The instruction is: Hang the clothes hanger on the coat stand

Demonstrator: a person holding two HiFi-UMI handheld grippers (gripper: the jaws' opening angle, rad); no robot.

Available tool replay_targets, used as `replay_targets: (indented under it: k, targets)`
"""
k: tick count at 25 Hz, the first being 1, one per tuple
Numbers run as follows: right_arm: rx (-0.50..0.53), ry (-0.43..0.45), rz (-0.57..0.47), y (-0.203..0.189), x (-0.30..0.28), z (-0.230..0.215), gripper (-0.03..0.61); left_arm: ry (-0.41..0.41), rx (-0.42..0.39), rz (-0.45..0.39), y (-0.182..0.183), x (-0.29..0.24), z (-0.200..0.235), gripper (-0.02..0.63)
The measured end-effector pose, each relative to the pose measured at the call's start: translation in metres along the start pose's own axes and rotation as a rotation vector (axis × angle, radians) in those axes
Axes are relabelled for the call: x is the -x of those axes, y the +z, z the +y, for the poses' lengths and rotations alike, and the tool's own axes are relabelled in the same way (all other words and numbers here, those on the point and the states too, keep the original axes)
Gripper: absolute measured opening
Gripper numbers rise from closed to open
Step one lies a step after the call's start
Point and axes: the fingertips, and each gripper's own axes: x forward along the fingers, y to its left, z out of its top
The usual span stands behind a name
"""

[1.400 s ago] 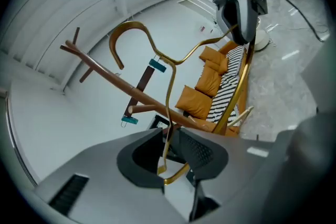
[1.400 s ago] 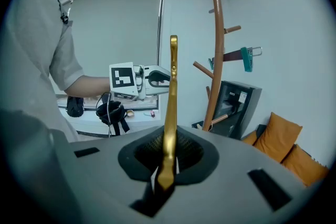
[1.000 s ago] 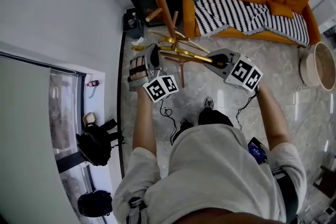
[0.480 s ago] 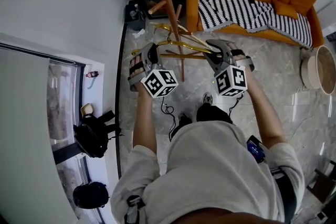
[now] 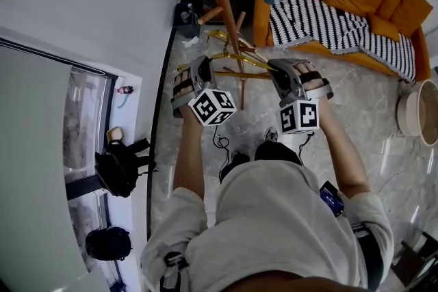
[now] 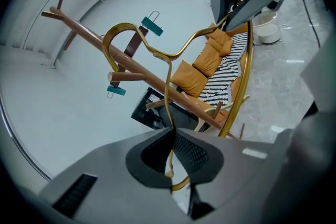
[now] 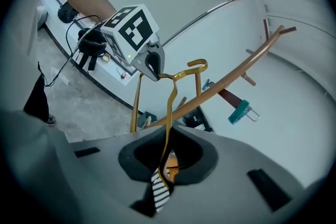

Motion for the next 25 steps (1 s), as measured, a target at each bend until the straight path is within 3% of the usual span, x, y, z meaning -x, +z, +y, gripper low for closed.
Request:
replay_targets:
  k: [12, 19, 25]
  targets:
    - [0.020, -0.019, -0.070, 0.000, -0.014, -0.034, 0.018, 0.076, 0.012, 0.051, 0.015, -0.008, 0.030, 0.022]
    - [-0.015, -0.045, -0.071, 0.016, -0.023, -0.044, 0.018, 0.099, -0.017, 0.017, 0.017, -0.012, 0.059, 0.023]
    - [-0.010, -0.045, -0.029, 0.024, -0.038, -0.043, 0.018, 0.066, -0.010, -0.005, 0.005, -0.029, 0.065, 0.023]
